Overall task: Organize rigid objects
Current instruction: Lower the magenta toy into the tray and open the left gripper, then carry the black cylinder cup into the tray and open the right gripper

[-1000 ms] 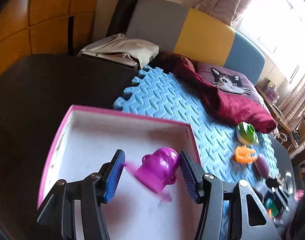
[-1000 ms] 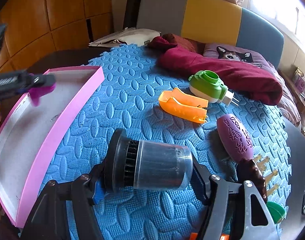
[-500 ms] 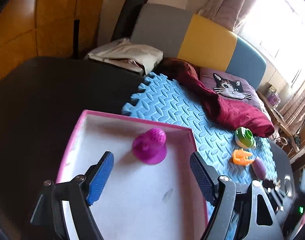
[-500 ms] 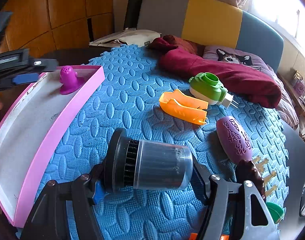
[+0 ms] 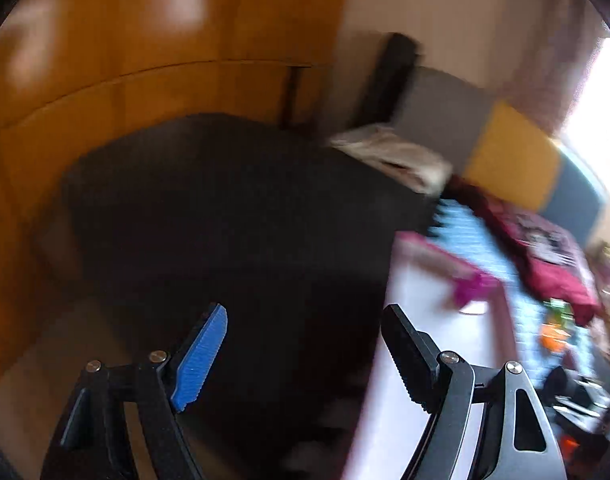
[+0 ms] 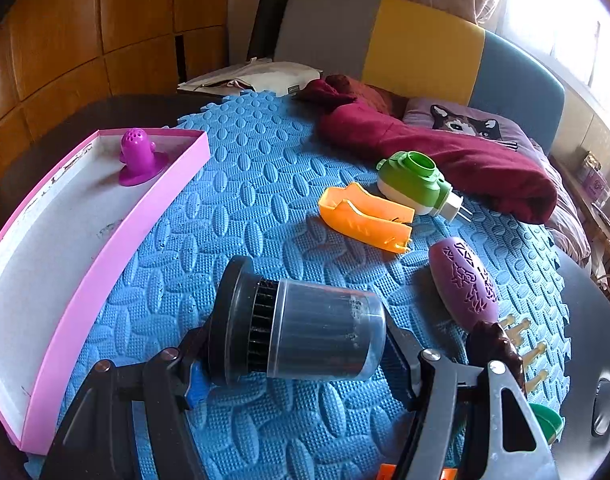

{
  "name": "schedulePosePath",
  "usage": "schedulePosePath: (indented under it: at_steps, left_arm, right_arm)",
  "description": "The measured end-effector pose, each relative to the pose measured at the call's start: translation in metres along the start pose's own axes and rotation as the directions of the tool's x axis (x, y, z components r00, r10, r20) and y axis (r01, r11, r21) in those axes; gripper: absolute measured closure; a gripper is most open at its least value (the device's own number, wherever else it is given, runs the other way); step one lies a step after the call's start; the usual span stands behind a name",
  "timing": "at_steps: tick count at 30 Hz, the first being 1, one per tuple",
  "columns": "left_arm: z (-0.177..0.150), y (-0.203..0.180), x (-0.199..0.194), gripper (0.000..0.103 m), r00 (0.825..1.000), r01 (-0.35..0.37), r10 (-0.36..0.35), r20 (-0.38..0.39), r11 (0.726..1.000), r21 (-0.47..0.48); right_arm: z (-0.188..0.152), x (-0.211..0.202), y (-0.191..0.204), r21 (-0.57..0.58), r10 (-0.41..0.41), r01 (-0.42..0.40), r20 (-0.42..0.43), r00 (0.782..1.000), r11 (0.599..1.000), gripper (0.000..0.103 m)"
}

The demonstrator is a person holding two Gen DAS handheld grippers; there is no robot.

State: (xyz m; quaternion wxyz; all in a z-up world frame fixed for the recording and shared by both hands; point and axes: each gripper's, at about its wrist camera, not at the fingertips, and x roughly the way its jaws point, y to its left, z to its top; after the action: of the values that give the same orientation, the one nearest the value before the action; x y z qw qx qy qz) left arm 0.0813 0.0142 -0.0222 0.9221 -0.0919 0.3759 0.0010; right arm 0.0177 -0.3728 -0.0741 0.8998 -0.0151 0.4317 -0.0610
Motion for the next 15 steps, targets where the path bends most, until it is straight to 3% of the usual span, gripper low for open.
schedulePosePath:
  at_steps: [2,6,9,15]
  left_arm:
    - [-0.008,0.015,0.010,0.024,0.996,-0.071,0.071,-0.046,0.997,0.008]
    - [-0.032,0.019,0.014,0.024,0.991,-0.099,0.105,-0.082,0.992,0.073]
    - [-0.049,0.005,0.015,0.024,0.990,-0.080,0.096,-0.103,0.986,0.144]
    - [-0.066,-0.016,0.007,0.028,0.991,0.033,-0.009,-0.130,0.984,0.177]
  right_arm:
    - [-0.001,-0.001,0.003,-0.005,-0.011,0.011,0.002,1.000,1.000,0.034]
    - [0.000,-0.002,0.004,-0.001,-0.021,0.021,-0.007,1.000,1.000,0.034]
    - [0.001,-0.008,0.008,0.011,-0.013,0.013,0.002,1.000,1.000,0.034]
    - [0.011,-0.036,0.025,0.034,0.032,-0.035,0.089,0.996,0.999,0.034]
